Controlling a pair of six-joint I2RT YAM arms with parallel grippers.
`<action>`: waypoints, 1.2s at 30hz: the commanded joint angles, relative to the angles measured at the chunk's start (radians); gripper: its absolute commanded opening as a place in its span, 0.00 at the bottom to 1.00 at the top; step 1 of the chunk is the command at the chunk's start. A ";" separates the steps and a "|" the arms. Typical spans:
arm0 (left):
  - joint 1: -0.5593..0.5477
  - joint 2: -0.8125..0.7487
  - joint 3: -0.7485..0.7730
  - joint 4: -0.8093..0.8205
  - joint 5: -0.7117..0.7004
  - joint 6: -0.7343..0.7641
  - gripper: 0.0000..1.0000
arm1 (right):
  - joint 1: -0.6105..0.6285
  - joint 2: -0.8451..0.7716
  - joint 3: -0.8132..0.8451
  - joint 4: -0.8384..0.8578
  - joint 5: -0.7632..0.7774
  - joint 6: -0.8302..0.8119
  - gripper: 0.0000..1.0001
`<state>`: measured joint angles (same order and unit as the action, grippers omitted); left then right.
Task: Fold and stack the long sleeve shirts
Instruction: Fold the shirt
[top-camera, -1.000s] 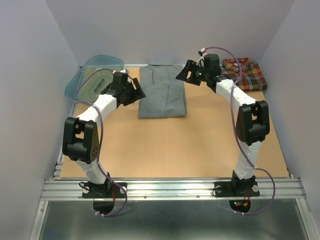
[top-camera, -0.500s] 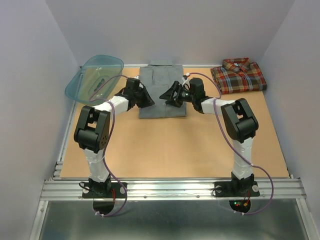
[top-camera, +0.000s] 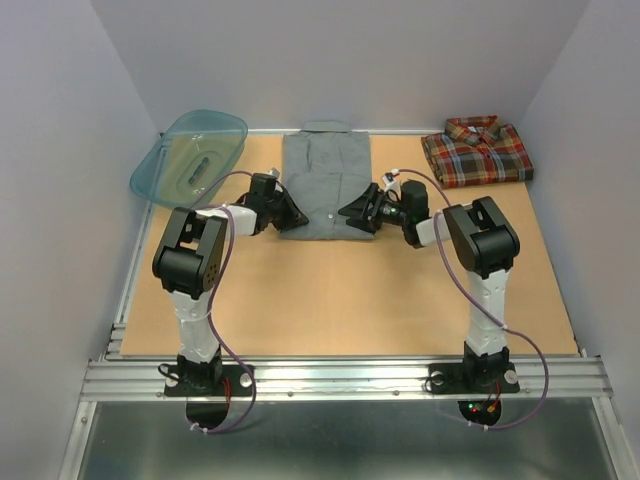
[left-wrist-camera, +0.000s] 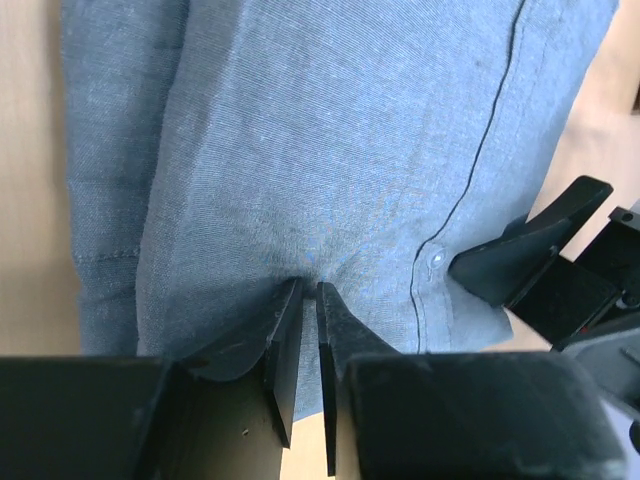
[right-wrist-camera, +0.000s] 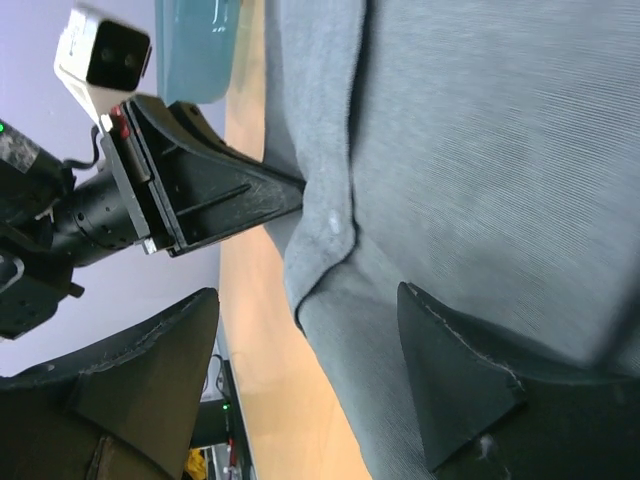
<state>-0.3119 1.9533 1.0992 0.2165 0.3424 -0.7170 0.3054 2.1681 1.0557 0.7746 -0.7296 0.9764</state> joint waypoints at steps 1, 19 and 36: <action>0.013 -0.036 -0.059 -0.054 -0.025 0.017 0.24 | -0.066 -0.020 -0.046 -0.072 0.067 -0.073 0.78; -0.003 -0.235 -0.108 -0.083 -0.062 0.059 0.37 | 0.103 -0.240 0.115 -0.186 0.068 -0.044 0.78; 0.014 -0.209 -0.205 -0.132 -0.128 -0.010 0.27 | 0.136 0.027 0.018 -0.057 0.055 0.021 0.78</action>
<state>-0.3077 1.7756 0.9310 0.1257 0.2352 -0.7200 0.4694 2.1956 1.1534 0.7025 -0.6815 1.0138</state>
